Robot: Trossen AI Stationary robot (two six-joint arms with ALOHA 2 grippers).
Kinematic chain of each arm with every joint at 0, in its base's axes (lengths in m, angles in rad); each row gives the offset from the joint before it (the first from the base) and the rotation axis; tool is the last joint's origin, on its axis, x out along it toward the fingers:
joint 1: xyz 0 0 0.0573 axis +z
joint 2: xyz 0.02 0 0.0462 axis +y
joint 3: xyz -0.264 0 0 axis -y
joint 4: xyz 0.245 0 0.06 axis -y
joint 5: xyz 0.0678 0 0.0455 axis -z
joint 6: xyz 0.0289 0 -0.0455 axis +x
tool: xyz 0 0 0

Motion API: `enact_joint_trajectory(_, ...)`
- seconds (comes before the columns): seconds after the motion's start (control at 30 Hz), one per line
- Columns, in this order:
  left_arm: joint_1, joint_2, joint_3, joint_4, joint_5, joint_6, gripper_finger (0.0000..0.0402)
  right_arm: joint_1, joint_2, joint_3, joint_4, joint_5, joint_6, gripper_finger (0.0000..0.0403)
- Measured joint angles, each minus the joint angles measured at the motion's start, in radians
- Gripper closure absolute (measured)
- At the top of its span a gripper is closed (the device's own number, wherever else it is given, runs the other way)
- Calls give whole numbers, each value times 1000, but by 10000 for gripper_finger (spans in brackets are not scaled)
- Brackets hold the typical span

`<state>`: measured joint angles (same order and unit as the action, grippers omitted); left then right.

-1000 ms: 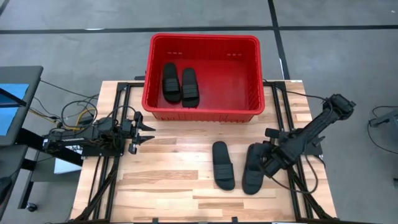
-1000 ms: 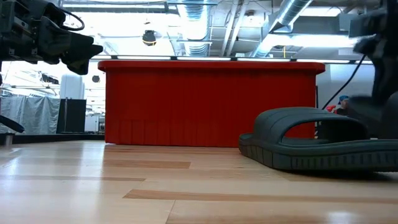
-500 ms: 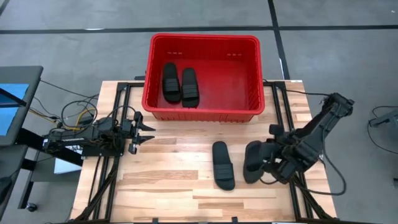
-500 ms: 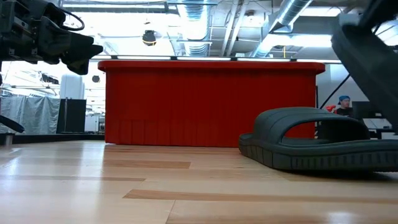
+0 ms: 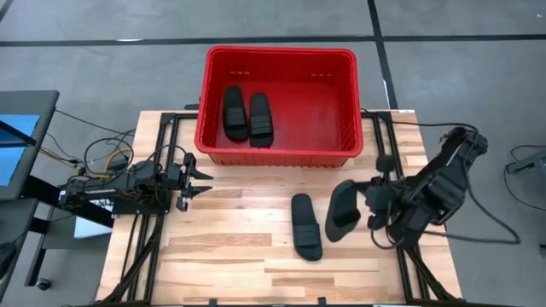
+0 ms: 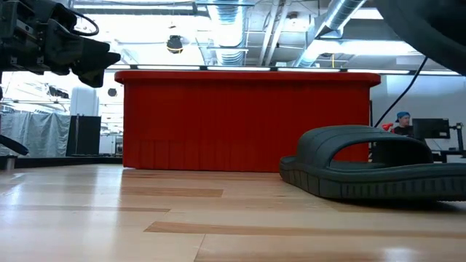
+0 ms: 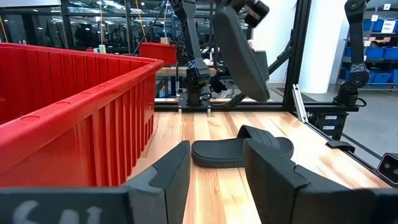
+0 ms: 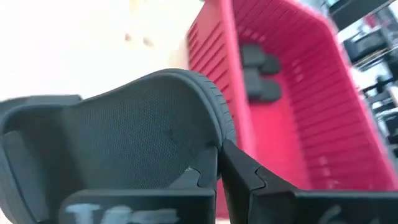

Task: Pick and place slides into bin
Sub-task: Put the black slipper into the red container

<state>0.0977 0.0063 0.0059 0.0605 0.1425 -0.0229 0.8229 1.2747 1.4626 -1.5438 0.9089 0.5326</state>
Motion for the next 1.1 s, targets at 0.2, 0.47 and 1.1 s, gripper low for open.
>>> enact_joint_trajectory(0.2, 0, 0, 0, 0, 0, 0, 262, -60, 0, 128, -1, 77, -155, 402)
enact_joint_trajectory(0.47, 0, 0, 0, 0, 0, 0, 262, -200, 0, 316, 13, 182, -384, 402)
enact_joint_trajectory(1.1, 0, 0, 0, 0, 0, 0, 262, -803, -75, 463, 626, -81, -1180, 403)
